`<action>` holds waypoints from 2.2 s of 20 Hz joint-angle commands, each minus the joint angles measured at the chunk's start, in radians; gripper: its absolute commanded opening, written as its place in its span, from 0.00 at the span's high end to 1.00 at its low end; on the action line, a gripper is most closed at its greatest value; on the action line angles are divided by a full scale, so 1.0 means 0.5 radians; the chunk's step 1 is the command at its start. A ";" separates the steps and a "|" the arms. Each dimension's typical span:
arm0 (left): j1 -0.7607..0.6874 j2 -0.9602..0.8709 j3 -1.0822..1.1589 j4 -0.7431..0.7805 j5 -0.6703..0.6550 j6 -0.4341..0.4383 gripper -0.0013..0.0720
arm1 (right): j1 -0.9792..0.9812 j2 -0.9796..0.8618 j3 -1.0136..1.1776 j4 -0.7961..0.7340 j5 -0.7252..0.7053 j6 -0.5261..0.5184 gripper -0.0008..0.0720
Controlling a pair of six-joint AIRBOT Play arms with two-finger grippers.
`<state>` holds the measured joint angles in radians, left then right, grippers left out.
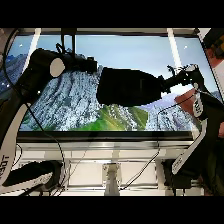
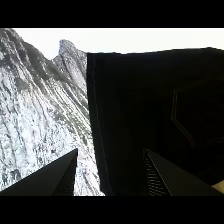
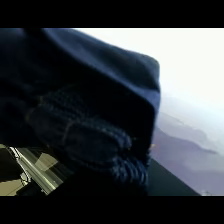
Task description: Fold the clothes and pants, and hang the long-sleeved shirts on hangers.
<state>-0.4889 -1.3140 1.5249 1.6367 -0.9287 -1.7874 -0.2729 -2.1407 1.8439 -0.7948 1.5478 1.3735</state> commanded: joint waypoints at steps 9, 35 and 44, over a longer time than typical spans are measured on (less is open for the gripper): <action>0.001 0.000 -0.001 0.002 0.003 0.000 0.34 | -0.392 0.436 0.572 0.026 0.152 0.532 0.95; 0.001 0.000 -0.001 0.023 0.000 -0.001 0.34 | -1.856 0.859 0.224 -0.695 0.585 0.576 0.94; 0.000 -0.001 -0.001 0.015 0.001 -0.002 0.33 | -1.859 0.846 0.220 -1.472 0.587 0.565 0.61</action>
<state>-0.4885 -1.3140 1.5249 1.6444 -0.9283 -1.7878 -1.2022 -1.7153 1.9568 -1.4273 1.8381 1.6566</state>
